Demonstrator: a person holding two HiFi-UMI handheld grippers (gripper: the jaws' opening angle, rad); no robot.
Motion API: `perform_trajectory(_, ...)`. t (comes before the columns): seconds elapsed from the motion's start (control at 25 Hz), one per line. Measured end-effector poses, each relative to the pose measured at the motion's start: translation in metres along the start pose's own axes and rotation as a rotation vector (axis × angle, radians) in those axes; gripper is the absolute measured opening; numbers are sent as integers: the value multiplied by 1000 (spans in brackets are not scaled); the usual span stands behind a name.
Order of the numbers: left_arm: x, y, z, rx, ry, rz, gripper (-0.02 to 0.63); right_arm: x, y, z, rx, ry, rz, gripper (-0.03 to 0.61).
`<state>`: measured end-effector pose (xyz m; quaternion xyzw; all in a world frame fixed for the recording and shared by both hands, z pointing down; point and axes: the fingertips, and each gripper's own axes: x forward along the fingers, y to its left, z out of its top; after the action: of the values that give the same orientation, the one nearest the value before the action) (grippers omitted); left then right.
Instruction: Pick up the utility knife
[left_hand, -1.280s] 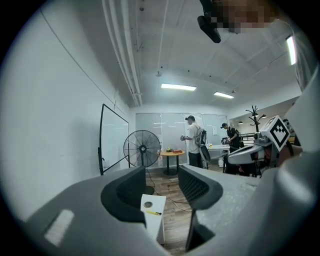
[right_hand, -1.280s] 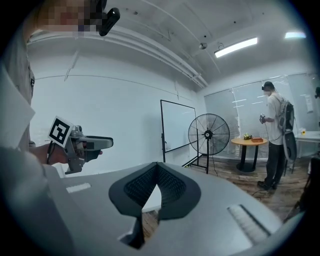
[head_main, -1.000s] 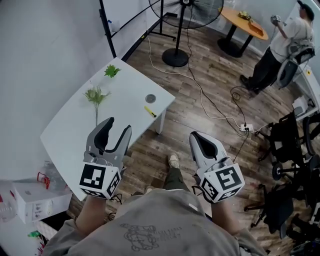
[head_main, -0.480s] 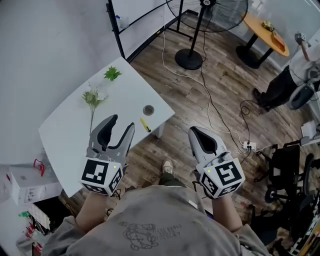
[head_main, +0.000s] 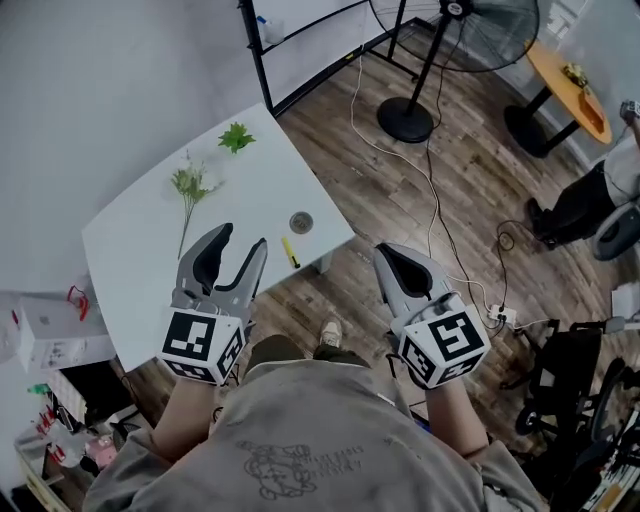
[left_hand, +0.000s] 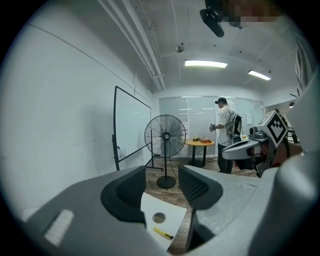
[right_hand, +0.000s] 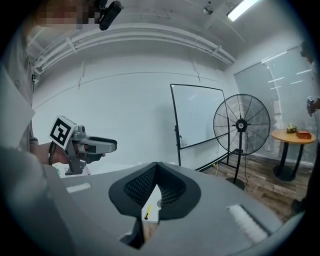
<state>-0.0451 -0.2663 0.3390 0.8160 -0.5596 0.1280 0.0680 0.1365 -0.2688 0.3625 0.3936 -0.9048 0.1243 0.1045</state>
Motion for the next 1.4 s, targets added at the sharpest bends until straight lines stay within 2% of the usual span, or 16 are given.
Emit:
perform_trajectory(0.36,0,17,-12,-4,36,30,204,22,-1,-5,3,32,18,29)
perform_trajectory(0.64,-3,35,-6,26,31,-6,204,32,17,8,-1,13,-12,29)
perform_trajectory(0.84,-7,45,-9,31,41,-19,204,37,23,-3,23,42,-47,29)
perform_trajectory(1.24,9,39,-49,-13,134,-58,198,49,23,-22,58,87,-66,29)
perform_trajectory(1.4,26,34,-78,-79,197,-73,199,63,18,-31,71,111,-60,29)
